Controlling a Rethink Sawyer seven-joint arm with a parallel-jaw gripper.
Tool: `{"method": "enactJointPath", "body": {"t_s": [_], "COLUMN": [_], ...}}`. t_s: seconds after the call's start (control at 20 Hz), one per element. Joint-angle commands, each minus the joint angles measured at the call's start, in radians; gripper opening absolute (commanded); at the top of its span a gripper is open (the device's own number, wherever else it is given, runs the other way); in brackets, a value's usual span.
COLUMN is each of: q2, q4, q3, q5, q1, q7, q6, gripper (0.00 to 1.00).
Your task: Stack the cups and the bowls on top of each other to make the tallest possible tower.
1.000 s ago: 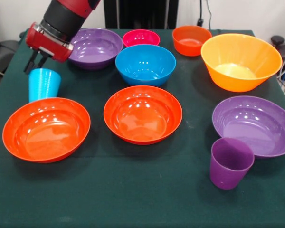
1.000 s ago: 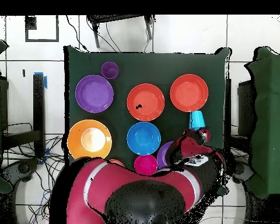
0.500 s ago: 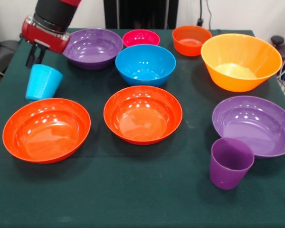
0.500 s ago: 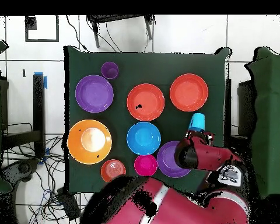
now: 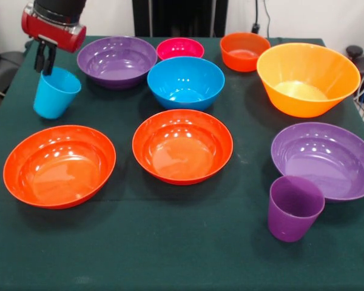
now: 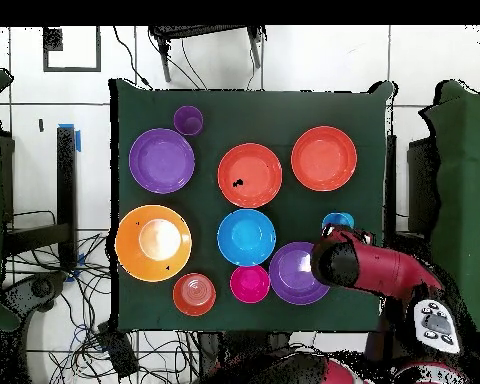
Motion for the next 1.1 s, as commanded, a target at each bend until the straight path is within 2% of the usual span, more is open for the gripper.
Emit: {"method": "enactJointPath", "body": {"t_s": [0.05,0.45,0.75,1.1], "q2": [-0.090,-0.078,-0.012,0.056], "q4": [0.059,0.065,0.039,0.017], "q3": [0.286,0.399,0.484,0.581], "q5": [-0.053,-0.066,-0.115,-0.150], "q1": [-0.076,-0.160,-0.234,-0.323], "q7": [-0.183,-0.184,-0.193,-0.212], "q6": [0.205,0.229,0.179,0.199], "gripper": [0.00,0.00,0.00,0.00]}}
